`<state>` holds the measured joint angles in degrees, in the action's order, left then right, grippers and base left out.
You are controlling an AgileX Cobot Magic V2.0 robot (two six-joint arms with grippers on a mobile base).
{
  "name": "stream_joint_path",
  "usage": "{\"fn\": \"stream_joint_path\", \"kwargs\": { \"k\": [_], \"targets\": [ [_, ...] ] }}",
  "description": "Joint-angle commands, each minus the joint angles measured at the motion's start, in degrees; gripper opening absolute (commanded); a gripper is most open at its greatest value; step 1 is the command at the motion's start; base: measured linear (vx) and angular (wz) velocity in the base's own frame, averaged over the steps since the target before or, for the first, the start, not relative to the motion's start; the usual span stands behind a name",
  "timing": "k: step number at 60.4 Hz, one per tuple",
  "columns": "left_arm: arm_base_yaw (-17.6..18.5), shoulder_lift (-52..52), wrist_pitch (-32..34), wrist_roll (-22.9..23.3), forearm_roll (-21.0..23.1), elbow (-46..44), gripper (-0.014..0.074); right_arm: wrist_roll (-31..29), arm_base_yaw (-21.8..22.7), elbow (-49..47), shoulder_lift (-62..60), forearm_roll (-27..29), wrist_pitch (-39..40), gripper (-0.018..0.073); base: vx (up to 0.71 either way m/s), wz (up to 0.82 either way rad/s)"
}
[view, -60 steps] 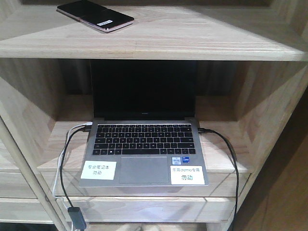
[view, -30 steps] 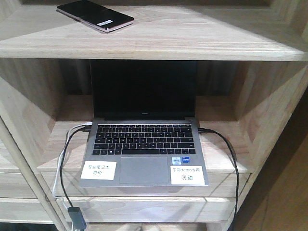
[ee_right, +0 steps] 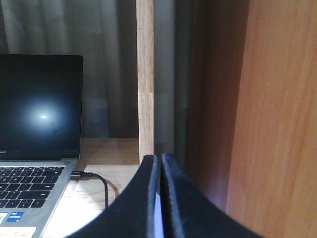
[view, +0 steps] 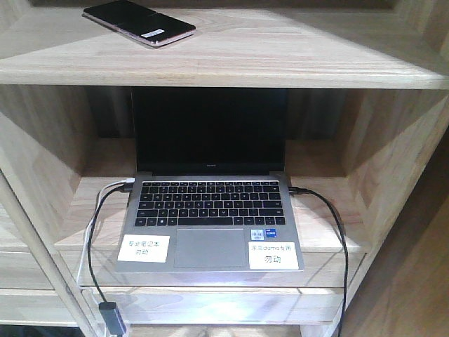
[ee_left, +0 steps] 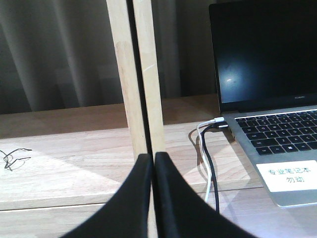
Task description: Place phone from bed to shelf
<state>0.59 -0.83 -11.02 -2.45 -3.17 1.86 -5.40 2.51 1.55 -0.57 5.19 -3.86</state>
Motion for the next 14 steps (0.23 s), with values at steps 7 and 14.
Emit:
{"fn": "stream_joint_path", "kwargs": {
  "k": [7,14],
  "targets": [
    [0.1,-0.6,4.2,0.2,0.3,-1.5,0.0001,-0.5,0.3,0.5,-0.6,-0.6,3.9,-0.0004,0.00,0.00],
    [0.1,-0.6,4.2,0.2,0.3,-1.5,0.0001,-0.5,0.3,0.5,-0.6,-0.6,3.9,-0.0004,0.00,0.00]
  ]
}}
